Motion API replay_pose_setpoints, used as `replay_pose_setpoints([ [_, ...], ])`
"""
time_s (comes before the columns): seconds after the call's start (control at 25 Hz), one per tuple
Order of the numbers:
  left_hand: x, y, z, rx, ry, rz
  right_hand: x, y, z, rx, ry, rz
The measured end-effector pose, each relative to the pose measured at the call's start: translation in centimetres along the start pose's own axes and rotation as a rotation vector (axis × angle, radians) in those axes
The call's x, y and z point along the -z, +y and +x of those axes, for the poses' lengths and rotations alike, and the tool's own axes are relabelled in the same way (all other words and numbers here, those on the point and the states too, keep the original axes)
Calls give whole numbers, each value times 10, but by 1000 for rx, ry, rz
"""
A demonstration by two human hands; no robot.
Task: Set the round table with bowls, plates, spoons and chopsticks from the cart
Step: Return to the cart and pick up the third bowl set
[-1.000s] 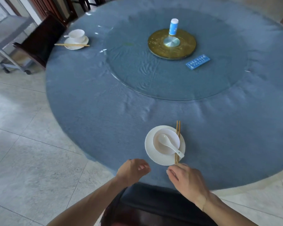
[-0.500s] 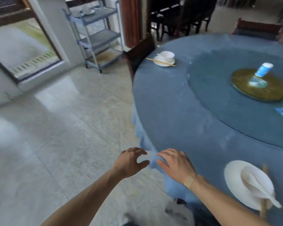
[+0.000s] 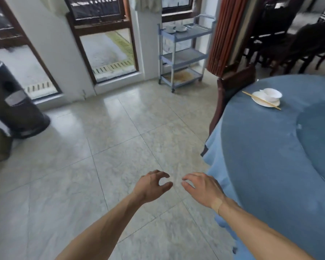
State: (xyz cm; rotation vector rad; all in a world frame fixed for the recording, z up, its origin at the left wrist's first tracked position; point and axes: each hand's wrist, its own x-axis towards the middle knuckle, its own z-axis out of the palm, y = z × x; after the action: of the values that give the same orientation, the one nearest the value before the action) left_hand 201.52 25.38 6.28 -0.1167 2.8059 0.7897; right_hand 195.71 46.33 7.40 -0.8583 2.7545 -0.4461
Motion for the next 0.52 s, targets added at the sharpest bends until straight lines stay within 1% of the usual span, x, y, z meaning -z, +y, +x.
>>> replay_pose_setpoints([
  [0.12,13,-12,16,39,2,-39,4,-11,33,11,-28,20],
  [0.24,25,-17,45,67,-17,-56,9,-8,67,-4,-50,26],
  [0.52,51,-16,157,89,-14,-42,30,37,172,-12,-43,26],
])
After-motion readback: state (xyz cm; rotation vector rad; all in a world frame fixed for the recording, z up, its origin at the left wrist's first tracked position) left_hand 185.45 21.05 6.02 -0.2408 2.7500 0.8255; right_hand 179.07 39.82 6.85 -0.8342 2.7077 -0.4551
